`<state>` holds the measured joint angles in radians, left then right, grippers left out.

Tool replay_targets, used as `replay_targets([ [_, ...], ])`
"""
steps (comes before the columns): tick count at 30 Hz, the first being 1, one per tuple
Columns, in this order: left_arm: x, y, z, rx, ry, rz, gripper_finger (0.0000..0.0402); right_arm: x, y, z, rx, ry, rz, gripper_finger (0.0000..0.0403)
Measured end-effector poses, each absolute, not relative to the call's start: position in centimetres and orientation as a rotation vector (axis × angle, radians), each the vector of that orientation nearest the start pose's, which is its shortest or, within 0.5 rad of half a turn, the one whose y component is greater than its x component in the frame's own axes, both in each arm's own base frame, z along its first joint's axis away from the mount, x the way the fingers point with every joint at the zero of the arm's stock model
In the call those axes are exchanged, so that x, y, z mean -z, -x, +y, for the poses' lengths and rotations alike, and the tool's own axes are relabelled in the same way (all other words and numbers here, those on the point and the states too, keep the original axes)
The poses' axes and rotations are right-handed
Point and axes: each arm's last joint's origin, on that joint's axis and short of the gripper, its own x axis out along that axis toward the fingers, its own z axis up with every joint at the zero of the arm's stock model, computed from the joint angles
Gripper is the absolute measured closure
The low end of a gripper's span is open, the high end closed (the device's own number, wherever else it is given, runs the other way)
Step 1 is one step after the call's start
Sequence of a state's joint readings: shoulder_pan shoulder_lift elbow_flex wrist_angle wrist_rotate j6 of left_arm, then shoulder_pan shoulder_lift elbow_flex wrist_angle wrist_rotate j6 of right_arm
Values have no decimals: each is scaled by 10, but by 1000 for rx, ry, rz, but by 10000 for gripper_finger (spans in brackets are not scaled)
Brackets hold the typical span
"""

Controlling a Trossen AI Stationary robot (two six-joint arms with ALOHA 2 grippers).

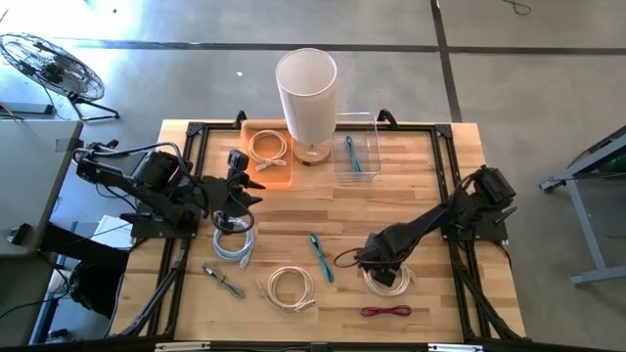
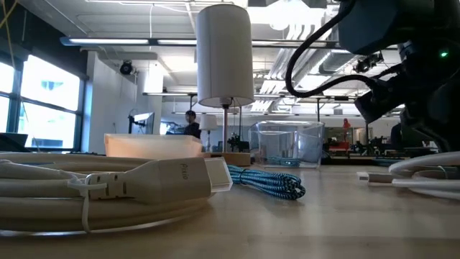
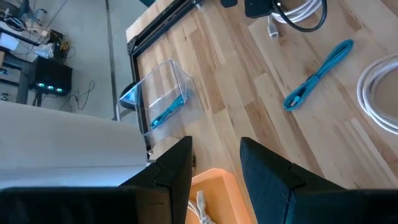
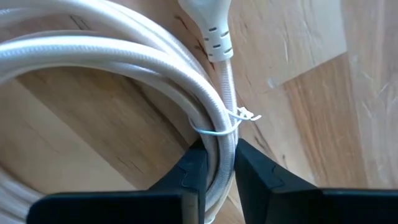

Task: Pick & Place USB Port
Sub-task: Put the right white usb cable into the orange bin

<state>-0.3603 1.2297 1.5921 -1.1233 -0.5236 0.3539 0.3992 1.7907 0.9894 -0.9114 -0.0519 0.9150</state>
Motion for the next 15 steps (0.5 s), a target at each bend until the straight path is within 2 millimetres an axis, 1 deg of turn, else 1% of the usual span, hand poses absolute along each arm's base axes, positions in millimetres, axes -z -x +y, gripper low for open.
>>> replay_targets([
  [3, -432, -199, -60, -28, -685, 704, 270, -140, -254, 107, 466, -375, 1610, 354],
  [6, -434, -201, -60, -29, -695, 680, 270, -161, -255, 102, 486, -407, 1463, 354],
  [9, -437, -204, -62, -7, -681, 638, 270, -188, -253, 101, 442, -450, 1312, 354],
  [12, -442, -207, -64, 0, -649, 571, 270, -221, -251, 98, 371, -490, 1089, 354],
  [15, -446, -210, -65, -4, -643, 525, 270, -254, -248, 94, 295, -482, 865, 355],
])
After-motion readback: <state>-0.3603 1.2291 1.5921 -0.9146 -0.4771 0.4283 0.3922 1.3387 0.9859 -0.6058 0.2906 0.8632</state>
